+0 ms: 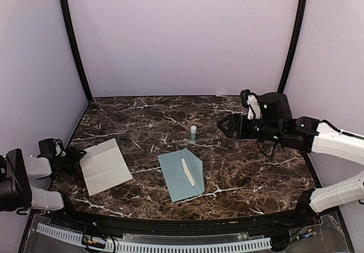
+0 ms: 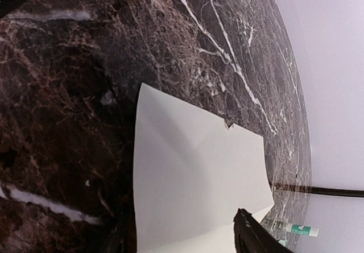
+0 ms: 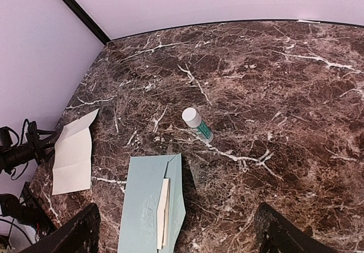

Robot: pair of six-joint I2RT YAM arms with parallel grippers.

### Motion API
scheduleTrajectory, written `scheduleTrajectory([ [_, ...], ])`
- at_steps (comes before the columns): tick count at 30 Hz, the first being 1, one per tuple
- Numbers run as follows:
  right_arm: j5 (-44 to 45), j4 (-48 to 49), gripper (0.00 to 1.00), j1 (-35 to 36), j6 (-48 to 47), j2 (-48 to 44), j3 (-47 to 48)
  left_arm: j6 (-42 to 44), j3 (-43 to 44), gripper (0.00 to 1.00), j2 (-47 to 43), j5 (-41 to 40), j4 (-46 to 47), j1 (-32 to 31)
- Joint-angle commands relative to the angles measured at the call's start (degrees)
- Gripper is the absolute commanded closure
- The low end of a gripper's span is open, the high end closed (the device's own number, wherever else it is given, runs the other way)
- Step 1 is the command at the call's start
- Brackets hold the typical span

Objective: Place the letter into the envelope and seal it
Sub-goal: Pick up the letter from the center of the board.

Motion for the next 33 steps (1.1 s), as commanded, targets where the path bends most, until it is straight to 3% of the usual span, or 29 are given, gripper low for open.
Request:
scheduleTrajectory([
  [1,1.1,0.3,0.1,-0.4,0.4,-1.4,0.5,0.6,-0.3,0.41,2.3,4.8,3.1,0.4],
  [9,-0.2,1.2,0.1,-0.4,1.0,0.4,1.3,0.5,-1.0,0.6,4.1,10.4,6.5,0.4],
  [21,-0.9,0.9,0.1,-0.4,1.0,1.4,2.6,-0.2,-0.9,0.66,10.7,13.2,10.7,0.2],
  [33,-0.9,0.3,0.1,-0.4,0.9,1.9,3.3,-0.1,-0.7,0.86,13.3,13.9,11.8,-1.2],
])
